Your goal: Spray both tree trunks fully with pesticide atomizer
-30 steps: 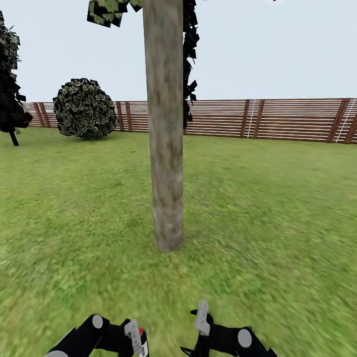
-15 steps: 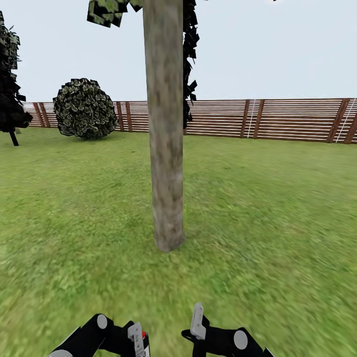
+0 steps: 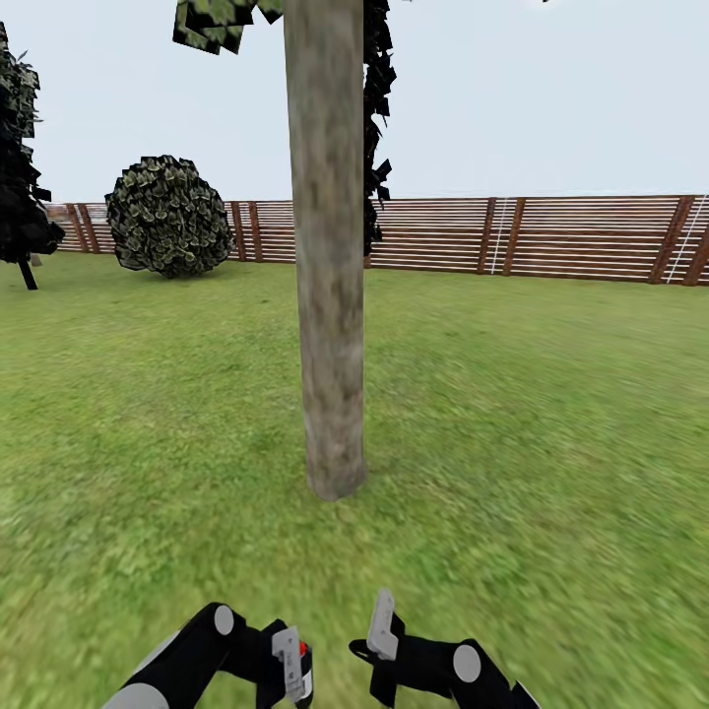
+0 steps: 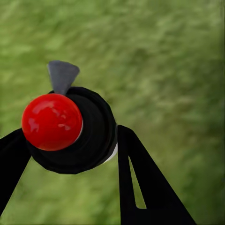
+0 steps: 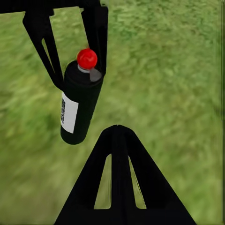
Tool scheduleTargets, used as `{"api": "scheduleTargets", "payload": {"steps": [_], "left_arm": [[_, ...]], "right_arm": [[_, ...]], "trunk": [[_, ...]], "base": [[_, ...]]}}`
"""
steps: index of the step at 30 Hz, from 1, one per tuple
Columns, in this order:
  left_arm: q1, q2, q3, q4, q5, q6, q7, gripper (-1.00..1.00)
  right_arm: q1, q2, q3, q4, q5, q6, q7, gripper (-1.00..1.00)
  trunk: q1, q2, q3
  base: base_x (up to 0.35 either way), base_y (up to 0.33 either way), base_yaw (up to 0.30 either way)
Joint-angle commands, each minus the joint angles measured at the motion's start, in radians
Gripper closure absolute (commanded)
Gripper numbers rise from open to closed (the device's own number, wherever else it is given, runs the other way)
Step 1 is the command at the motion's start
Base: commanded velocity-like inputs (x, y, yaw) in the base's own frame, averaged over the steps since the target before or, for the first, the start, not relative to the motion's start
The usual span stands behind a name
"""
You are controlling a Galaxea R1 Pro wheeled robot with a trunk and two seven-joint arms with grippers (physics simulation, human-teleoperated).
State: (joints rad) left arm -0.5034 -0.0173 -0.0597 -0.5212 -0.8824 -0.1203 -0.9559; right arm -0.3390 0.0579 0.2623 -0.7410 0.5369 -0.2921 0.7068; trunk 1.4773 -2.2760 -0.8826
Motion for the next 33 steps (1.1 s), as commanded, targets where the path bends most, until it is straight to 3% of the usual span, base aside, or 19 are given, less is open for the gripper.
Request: {"api": "scheduleTargets", "payload": {"steps": [1, 10, 15, 19, 25, 33], "left_arm": [[0.000, -0.002, 0.000, 0.000, -0.001, 0.000, -0.001, 1.00], [-0.021, -0.020, -0.004, -0.002, -0.002, -0.001, -0.022, 1.00], [-0.034, -0.026, -0.055, -0.003, -0.001, 0.000, -0.028, 1.00], [-0.036, -0.038, -0.071, -0.003, -0.002, 0.001, -0.029, 1.00], [-0.037, -0.058, -0.076, -0.003, -0.002, 0.001, -0.029, 1.00], [-0.037, -0.062, -0.075, -0.003, 0.000, -0.001, -0.029, 1.00]], "right_arm": [[0.000, 0.000, 0.000, -0.001, 0.000, 0.000, 0.000, 1.00], [0.000, 0.000, 0.000, -0.006, 0.000, 0.002, 0.000, 1.00], [0.000, 0.000, 0.000, -0.006, 0.000, 0.002, 0.000, 1.00], [0.000, 0.000, 0.000, -0.006, 0.000, 0.002, -0.001, 1.00], [-0.001, 0.000, 0.000, -0.006, 0.000, 0.001, -0.001, 1.00], [-0.003, 0.000, 0.000, -0.006, 0.000, 0.001, -0.001, 1.00]], "trunk": [[0.000, 0.000, 0.000], [0.000, 0.000, 0.000], [0.000, 0.000, 0.000], [0.000, 0.000, 0.000], [0.000, 0.000, 0.000], [0.000, 0.000, 0.000]], "base": [[0.000, 0.000, 0.000], [0.000, 0.000, 0.000], [0.000, 0.000, 0.000], [0.000, 0.000, 0.000], [0.000, 0.000, 0.000], [0.000, 0.000, 0.000]]}}
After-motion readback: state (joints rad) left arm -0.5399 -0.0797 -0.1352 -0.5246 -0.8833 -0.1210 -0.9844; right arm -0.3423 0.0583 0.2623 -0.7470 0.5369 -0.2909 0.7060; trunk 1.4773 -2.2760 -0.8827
